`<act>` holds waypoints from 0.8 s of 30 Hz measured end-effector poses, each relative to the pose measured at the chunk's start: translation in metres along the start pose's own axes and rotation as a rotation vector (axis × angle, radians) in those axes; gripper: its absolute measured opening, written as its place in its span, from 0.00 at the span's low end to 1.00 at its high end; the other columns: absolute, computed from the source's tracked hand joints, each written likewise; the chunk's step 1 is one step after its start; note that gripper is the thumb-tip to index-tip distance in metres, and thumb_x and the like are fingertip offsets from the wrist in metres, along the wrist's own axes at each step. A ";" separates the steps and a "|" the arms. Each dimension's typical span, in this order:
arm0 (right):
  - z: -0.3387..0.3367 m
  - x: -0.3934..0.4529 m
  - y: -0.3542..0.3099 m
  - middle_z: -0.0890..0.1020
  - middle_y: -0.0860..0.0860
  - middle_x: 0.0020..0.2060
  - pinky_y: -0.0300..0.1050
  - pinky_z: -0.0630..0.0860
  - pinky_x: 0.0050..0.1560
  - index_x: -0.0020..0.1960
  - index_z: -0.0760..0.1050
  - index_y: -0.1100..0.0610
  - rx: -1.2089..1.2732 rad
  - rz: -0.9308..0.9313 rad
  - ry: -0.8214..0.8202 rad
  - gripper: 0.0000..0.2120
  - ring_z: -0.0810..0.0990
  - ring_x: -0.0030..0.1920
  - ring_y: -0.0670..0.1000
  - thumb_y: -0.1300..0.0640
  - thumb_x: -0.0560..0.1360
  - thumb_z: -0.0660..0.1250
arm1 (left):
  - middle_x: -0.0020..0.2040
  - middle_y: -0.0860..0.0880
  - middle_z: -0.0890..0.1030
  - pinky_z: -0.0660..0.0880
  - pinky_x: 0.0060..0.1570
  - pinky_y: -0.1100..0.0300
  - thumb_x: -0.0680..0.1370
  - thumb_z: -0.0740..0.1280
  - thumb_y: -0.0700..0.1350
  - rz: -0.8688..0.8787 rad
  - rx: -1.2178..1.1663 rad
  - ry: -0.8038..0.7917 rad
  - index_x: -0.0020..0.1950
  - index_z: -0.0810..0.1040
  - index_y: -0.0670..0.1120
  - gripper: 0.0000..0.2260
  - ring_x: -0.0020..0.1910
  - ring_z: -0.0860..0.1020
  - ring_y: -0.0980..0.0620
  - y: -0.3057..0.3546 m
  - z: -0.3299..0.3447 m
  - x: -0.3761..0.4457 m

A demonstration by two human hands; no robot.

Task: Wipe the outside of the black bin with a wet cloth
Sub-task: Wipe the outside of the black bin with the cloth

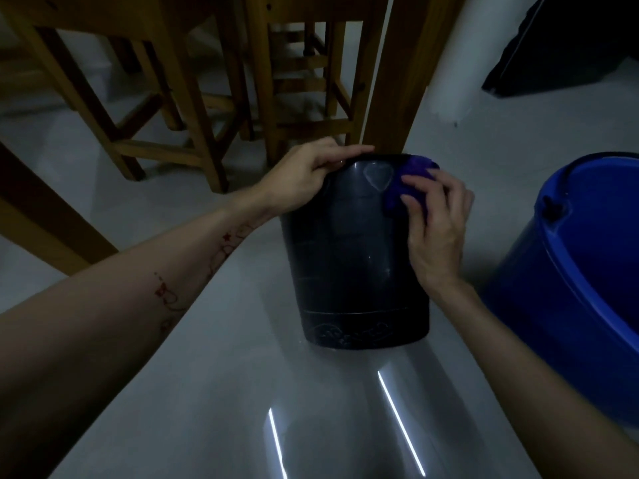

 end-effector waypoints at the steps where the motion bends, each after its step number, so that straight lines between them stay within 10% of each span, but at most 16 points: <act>1: 0.003 0.000 -0.006 0.74 0.60 0.61 0.42 0.66 0.62 0.62 0.77 0.58 -0.004 -0.037 0.003 0.12 0.70 0.59 0.59 0.56 0.81 0.61 | 0.56 0.58 0.72 0.74 0.61 0.71 0.84 0.53 0.35 0.012 0.001 0.006 0.73 0.72 0.54 0.22 0.61 0.73 0.61 0.000 0.000 0.001; 14: -0.022 -0.145 -0.015 0.72 0.50 0.62 0.46 0.67 0.53 0.58 0.72 0.51 -0.098 -0.743 -0.379 0.16 0.71 0.57 0.54 0.62 0.72 0.66 | 0.57 0.50 0.74 0.71 0.62 0.71 0.83 0.54 0.34 0.053 0.016 0.028 0.73 0.73 0.52 0.22 0.60 0.75 0.58 -0.005 -0.004 -0.005; 24: -0.010 -0.009 0.004 0.72 0.62 0.62 0.35 0.59 0.63 0.60 0.74 0.57 -0.041 0.028 -0.009 0.11 0.70 0.60 0.62 0.55 0.81 0.59 | 0.55 0.54 0.74 0.73 0.63 0.67 0.83 0.55 0.34 0.110 0.006 0.049 0.72 0.74 0.52 0.22 0.60 0.75 0.60 -0.001 0.004 -0.008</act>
Point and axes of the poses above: each hand's wrist, its own x-axis towards the middle knuckle, its own z-axis out of the palm, y = z × x, the point moved 3 cm from there along x, towards the middle knuckle
